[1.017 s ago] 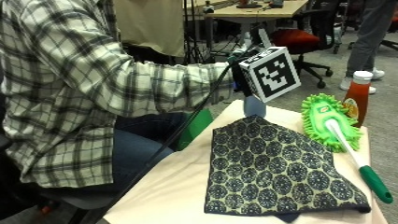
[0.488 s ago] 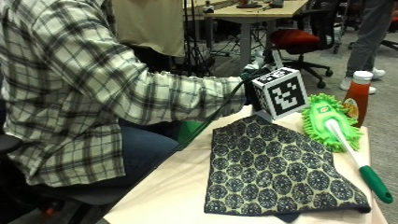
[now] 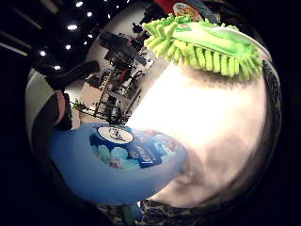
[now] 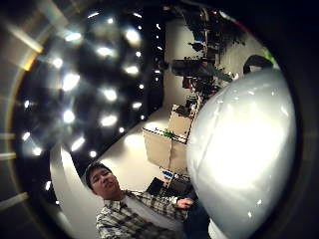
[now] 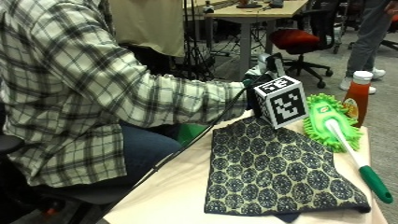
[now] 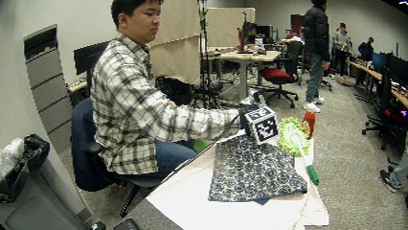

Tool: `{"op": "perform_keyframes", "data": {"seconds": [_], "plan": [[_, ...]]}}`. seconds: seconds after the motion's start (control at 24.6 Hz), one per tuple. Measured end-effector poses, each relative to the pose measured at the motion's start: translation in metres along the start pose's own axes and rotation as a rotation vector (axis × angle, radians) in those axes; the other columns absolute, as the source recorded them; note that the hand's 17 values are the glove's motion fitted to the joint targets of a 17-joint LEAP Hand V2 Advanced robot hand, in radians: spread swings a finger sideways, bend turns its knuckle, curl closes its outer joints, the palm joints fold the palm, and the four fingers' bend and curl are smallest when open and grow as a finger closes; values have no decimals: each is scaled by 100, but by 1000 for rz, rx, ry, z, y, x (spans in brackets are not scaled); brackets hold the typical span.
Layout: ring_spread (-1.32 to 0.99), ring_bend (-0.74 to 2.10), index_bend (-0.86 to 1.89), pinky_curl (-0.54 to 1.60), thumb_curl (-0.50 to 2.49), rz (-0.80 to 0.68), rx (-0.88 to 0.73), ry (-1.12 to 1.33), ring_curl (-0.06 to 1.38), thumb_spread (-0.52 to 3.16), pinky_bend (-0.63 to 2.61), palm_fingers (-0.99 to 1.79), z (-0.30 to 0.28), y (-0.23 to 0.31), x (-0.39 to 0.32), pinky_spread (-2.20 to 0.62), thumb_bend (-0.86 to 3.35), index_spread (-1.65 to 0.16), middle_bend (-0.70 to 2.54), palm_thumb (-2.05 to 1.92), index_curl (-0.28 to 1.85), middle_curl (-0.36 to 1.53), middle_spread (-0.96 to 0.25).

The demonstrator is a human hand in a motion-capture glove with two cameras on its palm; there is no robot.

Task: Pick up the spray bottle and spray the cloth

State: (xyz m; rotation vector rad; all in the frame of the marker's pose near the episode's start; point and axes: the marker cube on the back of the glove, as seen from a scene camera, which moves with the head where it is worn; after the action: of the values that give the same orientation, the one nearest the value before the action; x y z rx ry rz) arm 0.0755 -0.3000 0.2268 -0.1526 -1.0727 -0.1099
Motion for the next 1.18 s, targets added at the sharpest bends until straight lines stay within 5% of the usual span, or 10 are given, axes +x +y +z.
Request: {"op": "perform_keyframes", "data": {"seconds": [0.33, 0.65, 1.18], "plan": [[-19, 59, 32, 47, 77, 24, -87, 19, 50, 4, 41, 127, -5, 4, -3, -17, -4, -25, 59, 108, 61, 54, -11], [-10, 40, 17, 46, 76, 103, -292, 220, 48, 39, 22, 25, -34, 18, -16, 1, -4, -29, 43, 101, 55, 49, -8], [-2, 20, 21, 32, 64, 305, -254, 965, 32, 86, 15, 12, -109, 106, -71, 10, -7, -31, 27, 64, 45, 38, -6]]}}
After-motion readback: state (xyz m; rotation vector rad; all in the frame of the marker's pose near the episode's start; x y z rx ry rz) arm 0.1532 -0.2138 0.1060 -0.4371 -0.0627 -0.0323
